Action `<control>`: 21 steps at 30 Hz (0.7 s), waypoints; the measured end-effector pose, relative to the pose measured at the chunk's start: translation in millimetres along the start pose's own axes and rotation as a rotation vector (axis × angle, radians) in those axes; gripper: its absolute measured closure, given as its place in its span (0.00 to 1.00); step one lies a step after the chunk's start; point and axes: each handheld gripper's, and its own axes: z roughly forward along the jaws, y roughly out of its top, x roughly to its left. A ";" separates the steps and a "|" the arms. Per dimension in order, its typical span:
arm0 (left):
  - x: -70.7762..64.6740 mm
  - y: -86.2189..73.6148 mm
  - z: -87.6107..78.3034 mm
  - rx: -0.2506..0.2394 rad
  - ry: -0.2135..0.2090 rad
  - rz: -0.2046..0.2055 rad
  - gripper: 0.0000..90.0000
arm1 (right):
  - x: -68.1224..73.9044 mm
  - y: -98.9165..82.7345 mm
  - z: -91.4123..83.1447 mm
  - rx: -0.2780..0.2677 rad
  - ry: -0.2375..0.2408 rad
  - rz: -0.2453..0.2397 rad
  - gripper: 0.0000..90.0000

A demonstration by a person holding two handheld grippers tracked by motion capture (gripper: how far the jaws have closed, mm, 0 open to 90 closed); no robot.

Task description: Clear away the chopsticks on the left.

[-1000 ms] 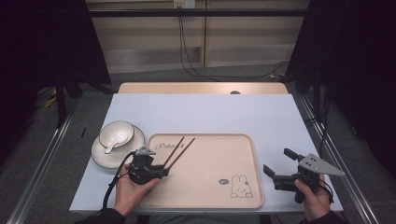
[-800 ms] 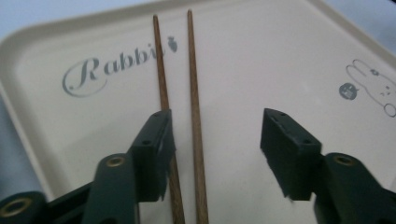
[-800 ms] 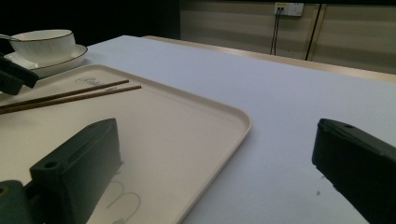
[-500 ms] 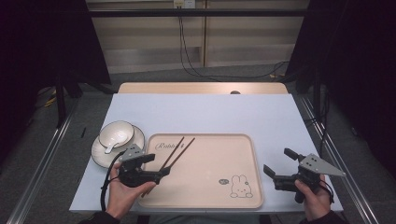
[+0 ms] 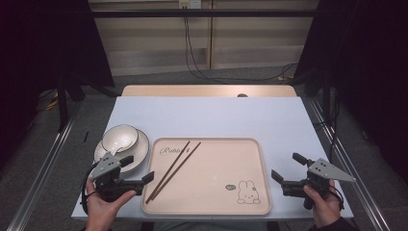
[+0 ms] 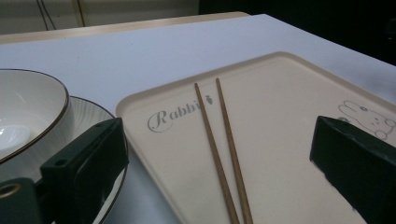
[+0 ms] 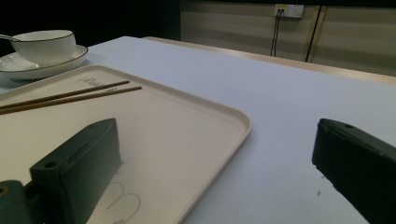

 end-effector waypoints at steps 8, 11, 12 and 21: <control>11.6 -9.8 -23.4 -0.056 -0.005 0.004 0.03 | 0.1 0.0 -0.1 0.000 -0.001 0.002 0.01; 14.6 -15.7 -29.7 -0.087 -0.006 0.012 0.03 | -0.2 -0.1 -0.6 0.000 -0.002 0.003 0.01; 17.1 -19.0 -31.9 -0.094 -0.016 0.007 0.02 | 0.1 0.1 -0.6 -0.001 -0.003 0.006 0.01; 35.3 -27.3 -46.8 -0.123 -0.002 -0.028 0.02 | 0.6 0.5 -1.2 -0.005 0.006 -0.010 0.01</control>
